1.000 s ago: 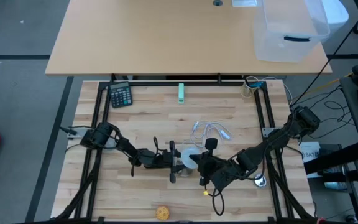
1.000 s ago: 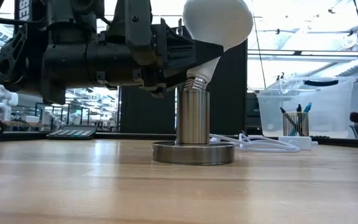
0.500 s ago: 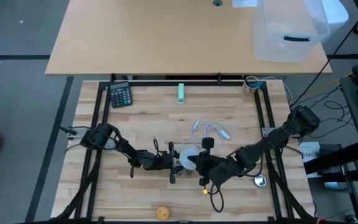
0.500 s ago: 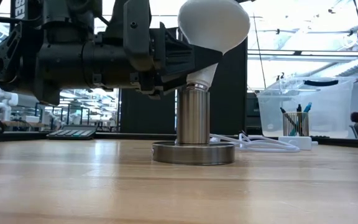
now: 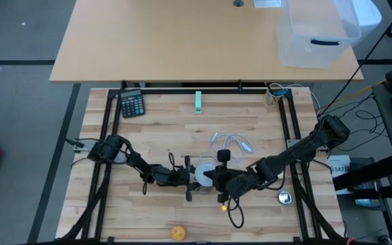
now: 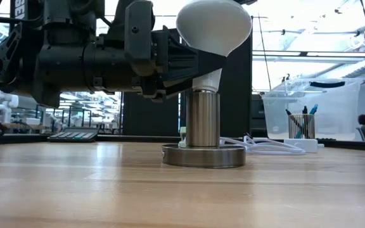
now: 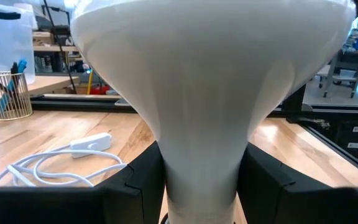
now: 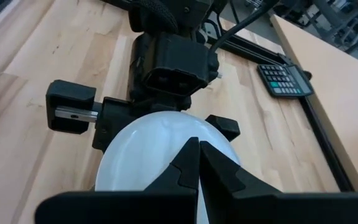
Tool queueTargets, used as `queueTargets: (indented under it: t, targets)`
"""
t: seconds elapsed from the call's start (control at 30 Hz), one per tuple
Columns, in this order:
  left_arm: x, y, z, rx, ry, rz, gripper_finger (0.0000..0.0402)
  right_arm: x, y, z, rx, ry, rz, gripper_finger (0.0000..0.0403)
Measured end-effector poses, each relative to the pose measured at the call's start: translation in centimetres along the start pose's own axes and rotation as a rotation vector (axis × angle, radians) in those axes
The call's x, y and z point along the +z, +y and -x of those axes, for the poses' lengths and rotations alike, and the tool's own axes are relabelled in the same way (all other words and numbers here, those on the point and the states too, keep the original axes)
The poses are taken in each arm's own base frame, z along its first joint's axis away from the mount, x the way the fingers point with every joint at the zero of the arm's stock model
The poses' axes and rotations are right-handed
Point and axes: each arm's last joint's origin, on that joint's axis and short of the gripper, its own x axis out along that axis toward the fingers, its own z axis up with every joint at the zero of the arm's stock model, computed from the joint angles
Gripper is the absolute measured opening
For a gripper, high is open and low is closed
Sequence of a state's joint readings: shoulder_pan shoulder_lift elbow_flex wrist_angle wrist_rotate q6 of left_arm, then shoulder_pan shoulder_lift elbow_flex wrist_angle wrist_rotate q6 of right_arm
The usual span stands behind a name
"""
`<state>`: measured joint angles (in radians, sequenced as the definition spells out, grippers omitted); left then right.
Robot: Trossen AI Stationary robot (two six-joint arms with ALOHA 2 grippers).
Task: Screw lightbulb
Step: Insert the white lightbulb into the silver lamp
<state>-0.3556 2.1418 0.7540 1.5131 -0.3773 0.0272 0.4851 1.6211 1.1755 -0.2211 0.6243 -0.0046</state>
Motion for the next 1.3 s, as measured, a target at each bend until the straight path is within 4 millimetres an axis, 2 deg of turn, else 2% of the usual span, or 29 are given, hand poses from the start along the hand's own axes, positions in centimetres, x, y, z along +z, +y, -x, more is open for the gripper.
queueTargets:
  t: [0.43, 0.77, 1.3]
  targets:
    - [0.0, -0.1, 0.0, 0.002, 0.007, -0.001, 0.0163, -0.1, -0.3, -0.5, 0.035, 0.009, -0.036, 0.0000]
    - [-0.3, 0.1, -0.1, 0.017, 0.041, -0.018, 0.0163, -0.7, 0.2, -1.2, 0.057, 0.053, -0.052, 0.0000]
    - [-0.4, 0.1, -0.1, 0.022, 0.057, -0.011, 0.0163, -0.9, 0.4, -1.1, 0.054, 0.067, -0.103, 0.0000]
